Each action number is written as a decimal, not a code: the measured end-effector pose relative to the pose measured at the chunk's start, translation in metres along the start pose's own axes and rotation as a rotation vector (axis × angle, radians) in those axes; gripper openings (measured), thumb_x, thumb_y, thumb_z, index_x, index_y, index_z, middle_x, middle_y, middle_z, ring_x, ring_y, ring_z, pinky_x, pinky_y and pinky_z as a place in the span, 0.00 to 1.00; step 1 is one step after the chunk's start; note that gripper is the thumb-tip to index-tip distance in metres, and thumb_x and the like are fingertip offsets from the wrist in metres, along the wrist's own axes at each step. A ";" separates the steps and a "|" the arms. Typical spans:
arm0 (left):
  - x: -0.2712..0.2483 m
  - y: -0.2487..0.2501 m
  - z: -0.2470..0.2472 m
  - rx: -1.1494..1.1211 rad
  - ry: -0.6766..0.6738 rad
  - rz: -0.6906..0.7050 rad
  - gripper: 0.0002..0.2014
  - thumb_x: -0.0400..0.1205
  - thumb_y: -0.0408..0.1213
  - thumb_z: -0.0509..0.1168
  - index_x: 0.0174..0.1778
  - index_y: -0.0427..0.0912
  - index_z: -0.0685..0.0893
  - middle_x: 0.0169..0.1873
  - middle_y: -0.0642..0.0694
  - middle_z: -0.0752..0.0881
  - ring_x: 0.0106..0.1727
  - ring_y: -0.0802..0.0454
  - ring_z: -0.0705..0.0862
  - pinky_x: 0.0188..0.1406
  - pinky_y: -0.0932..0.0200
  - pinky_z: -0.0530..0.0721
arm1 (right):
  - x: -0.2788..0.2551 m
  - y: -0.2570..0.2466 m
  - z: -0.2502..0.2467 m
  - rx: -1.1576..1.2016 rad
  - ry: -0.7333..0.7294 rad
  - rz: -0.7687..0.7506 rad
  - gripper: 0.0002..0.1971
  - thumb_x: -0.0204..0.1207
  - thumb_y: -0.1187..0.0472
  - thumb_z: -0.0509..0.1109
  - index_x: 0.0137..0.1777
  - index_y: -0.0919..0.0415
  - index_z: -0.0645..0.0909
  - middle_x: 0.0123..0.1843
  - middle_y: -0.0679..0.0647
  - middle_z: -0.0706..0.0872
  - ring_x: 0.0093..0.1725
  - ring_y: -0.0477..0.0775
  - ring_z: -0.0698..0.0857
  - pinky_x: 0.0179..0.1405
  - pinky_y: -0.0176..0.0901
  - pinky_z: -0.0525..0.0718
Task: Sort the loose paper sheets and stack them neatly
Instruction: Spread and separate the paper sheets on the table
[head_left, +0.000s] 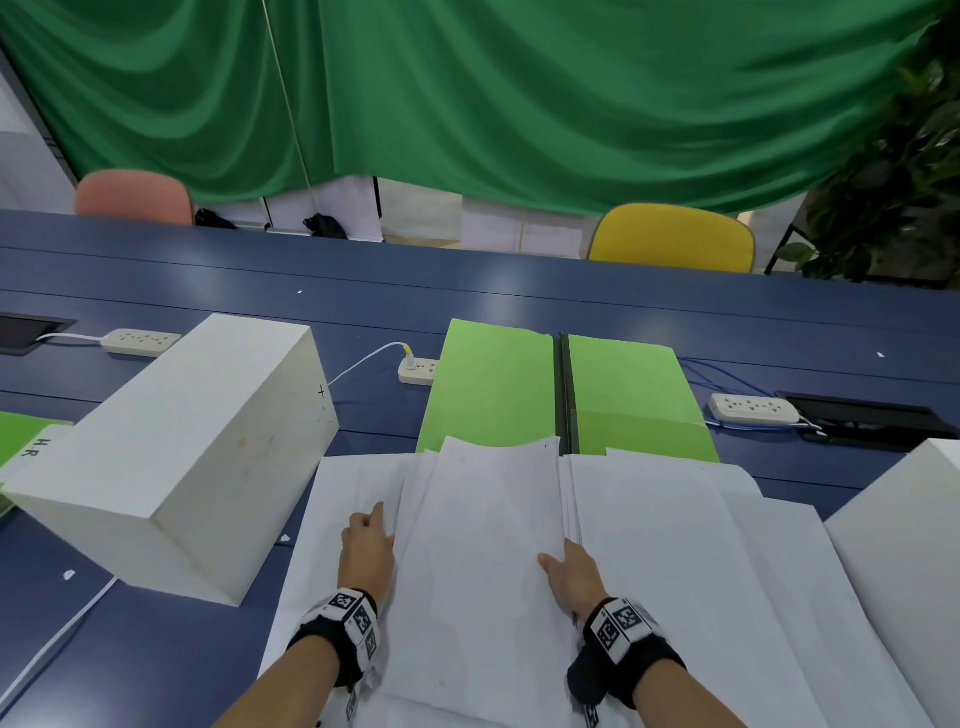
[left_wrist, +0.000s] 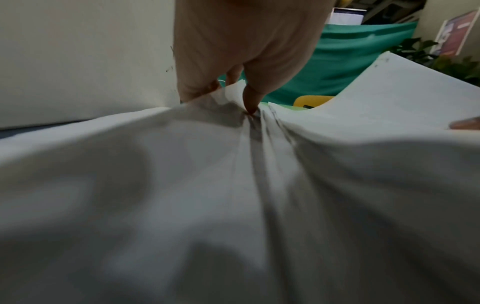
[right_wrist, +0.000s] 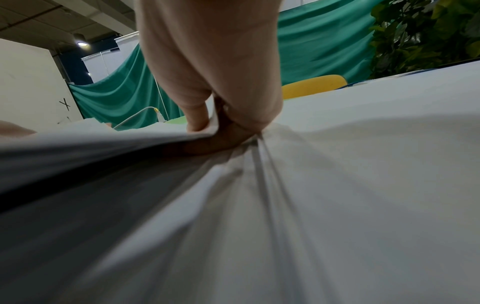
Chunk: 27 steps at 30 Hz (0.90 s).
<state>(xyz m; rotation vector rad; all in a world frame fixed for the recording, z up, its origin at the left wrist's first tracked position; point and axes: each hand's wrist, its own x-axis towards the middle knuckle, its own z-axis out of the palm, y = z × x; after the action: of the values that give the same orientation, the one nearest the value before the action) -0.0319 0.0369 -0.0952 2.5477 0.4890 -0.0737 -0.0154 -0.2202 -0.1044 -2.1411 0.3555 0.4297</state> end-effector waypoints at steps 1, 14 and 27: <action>0.000 -0.001 0.000 0.004 -0.011 0.011 0.27 0.85 0.28 0.54 0.80 0.39 0.56 0.65 0.37 0.70 0.63 0.42 0.73 0.60 0.57 0.74 | 0.001 0.000 0.000 0.000 0.000 -0.002 0.18 0.81 0.60 0.63 0.69 0.65 0.75 0.68 0.61 0.80 0.67 0.60 0.79 0.66 0.44 0.75; 0.004 0.000 -0.007 -0.272 -0.140 -0.121 0.27 0.82 0.26 0.60 0.77 0.34 0.60 0.70 0.31 0.70 0.70 0.37 0.72 0.69 0.51 0.70 | 0.002 0.001 0.001 -0.014 -0.010 0.006 0.18 0.81 0.59 0.62 0.69 0.65 0.74 0.68 0.61 0.80 0.67 0.60 0.78 0.65 0.43 0.75; 0.000 0.002 -0.002 -0.107 -0.004 -0.061 0.22 0.81 0.26 0.62 0.71 0.32 0.68 0.69 0.35 0.69 0.67 0.39 0.70 0.64 0.51 0.72 | 0.000 -0.001 0.000 -0.015 0.003 -0.008 0.18 0.81 0.60 0.62 0.69 0.65 0.75 0.67 0.61 0.81 0.67 0.61 0.79 0.65 0.44 0.75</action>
<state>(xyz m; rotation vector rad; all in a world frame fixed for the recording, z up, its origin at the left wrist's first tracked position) -0.0312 0.0368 -0.0928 2.4285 0.5545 -0.0723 -0.0144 -0.2194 -0.1036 -2.1576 0.3465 0.4256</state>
